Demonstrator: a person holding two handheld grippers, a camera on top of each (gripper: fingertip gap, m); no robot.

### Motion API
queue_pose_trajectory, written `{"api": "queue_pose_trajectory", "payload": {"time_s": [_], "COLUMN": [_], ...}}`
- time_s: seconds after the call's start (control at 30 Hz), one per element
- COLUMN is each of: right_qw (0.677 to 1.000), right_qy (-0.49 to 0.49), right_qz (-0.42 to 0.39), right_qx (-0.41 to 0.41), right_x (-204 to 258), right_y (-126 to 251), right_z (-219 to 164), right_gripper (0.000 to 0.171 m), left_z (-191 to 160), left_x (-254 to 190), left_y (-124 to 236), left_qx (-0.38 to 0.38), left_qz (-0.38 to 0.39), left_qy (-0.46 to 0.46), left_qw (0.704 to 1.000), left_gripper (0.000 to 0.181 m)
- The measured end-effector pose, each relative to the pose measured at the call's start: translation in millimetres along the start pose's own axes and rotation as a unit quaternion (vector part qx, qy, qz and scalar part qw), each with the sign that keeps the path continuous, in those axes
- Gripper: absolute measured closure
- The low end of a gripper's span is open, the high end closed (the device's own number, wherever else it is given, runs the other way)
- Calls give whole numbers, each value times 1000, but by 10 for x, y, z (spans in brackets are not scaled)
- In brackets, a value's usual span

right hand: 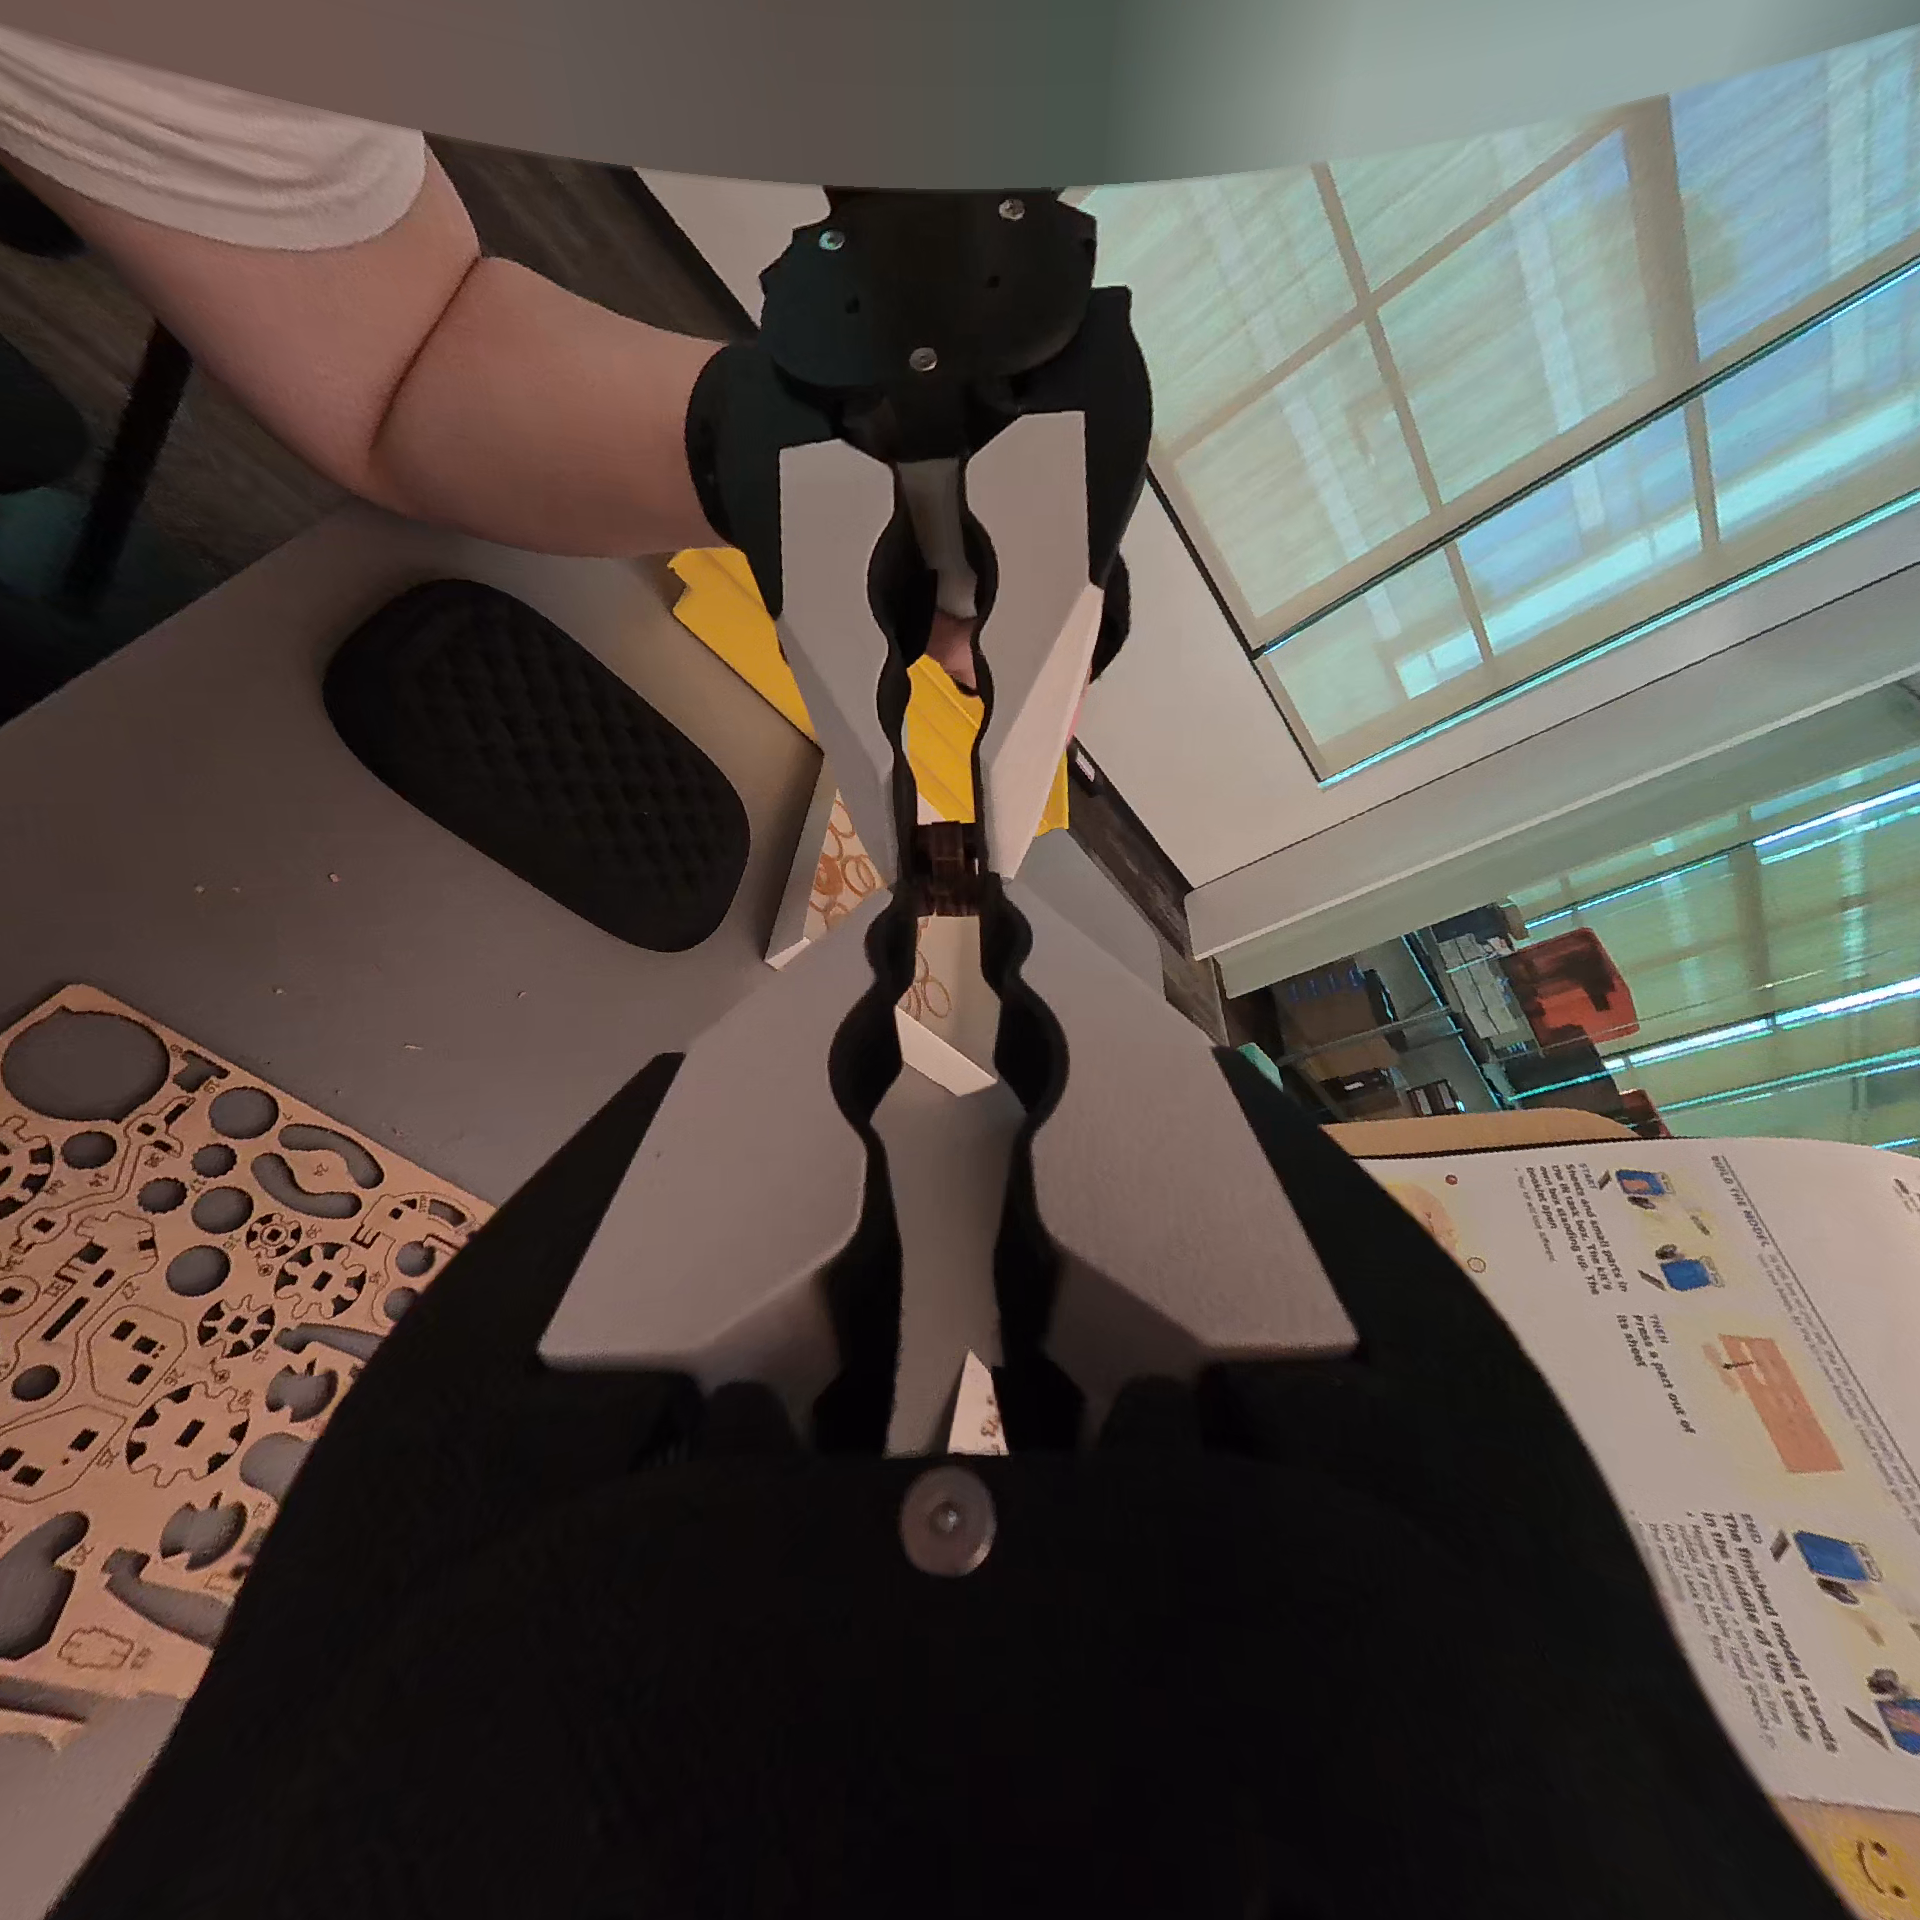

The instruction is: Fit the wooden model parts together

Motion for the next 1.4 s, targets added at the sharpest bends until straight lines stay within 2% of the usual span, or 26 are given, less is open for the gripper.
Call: {"api": "queue_pose_trajectory", "payload": {"time_s": [0.6,0.77,1.4], "right_qw": [1000,997,989], "right_qy": [-22,-63,-137], "right_qz": [1,17,56], "right_qx": [-10,-34,-13], "right_x": [-8,-58,-80], "right_y": [-45,-25,-79], "right_z": [-51,-38,-115], "right_gripper": [160,159,160], "left_z": [-44,-56,-102], "left_x": [36,69,50], "left_y": [10,33,-14], "left_qx": [10,-31,16], "left_qz": [-23,-23,-44], "left_qy": [18,51,43], "left_qw": [1000,998,998], "left_gripper": [172,171,172]}}
Point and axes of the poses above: each gripper's, where its closed fingertips meet, y back along the fingers, z out of its top, x = y × z across the jaws, the point moved 8 cm from there along y, back along the fingers, and after that the axes turned 5 degrees about x, right-handed, at the moved point
